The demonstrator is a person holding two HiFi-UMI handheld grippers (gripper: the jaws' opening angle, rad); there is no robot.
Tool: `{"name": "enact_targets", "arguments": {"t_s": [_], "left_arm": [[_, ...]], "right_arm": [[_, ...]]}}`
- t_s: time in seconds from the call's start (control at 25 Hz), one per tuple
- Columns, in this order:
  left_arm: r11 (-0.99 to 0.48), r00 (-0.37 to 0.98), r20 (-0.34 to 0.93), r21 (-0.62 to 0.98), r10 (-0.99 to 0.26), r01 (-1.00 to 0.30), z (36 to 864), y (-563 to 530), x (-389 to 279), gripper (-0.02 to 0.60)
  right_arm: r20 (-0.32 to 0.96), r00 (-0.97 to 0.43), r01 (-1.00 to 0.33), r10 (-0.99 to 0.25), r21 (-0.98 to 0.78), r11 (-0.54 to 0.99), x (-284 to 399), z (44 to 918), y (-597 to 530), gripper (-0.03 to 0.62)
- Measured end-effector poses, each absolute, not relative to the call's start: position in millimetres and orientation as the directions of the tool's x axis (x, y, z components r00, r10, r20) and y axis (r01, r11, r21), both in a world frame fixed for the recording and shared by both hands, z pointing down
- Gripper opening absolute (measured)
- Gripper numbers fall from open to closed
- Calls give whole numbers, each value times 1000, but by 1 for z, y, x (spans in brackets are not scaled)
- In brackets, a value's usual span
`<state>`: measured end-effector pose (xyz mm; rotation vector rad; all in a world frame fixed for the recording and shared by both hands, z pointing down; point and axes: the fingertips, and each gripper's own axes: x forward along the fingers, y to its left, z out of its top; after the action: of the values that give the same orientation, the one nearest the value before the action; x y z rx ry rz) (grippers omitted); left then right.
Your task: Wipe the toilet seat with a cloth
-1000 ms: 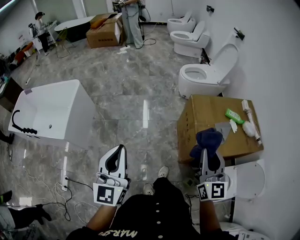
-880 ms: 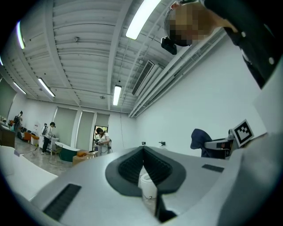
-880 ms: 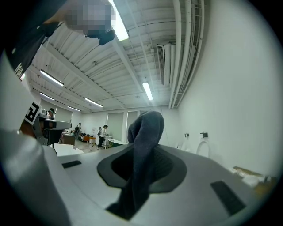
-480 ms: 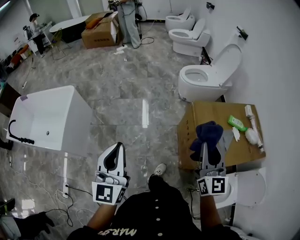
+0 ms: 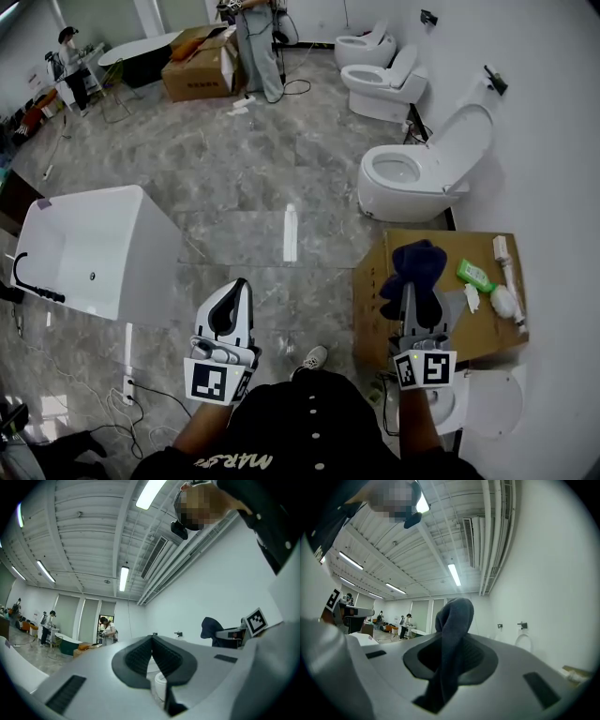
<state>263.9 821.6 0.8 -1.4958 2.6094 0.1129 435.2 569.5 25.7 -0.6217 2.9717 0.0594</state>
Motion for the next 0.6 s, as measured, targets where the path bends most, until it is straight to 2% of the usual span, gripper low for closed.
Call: {"name": "enact_targets", "arguments": {"t_s": [0.12, 0.28, 0.6], "left_arm": [[517, -510, -175, 4, -842, -856, -3, 809, 251, 11], [548, -545, -121, 7, -830, -836, 10, 799, 233, 11], [525, -524, -123, 28, -843, -851, 12, 762, 203, 11]], "right_arm": [[-109, -912, -399, -395, 21, 917, 423, 24, 551, 74], [-103, -915, -394, -390, 23, 919, 412, 26, 531, 74], [-87, -910, -408, -405, 9, 913, 384, 36, 504, 74]]}}
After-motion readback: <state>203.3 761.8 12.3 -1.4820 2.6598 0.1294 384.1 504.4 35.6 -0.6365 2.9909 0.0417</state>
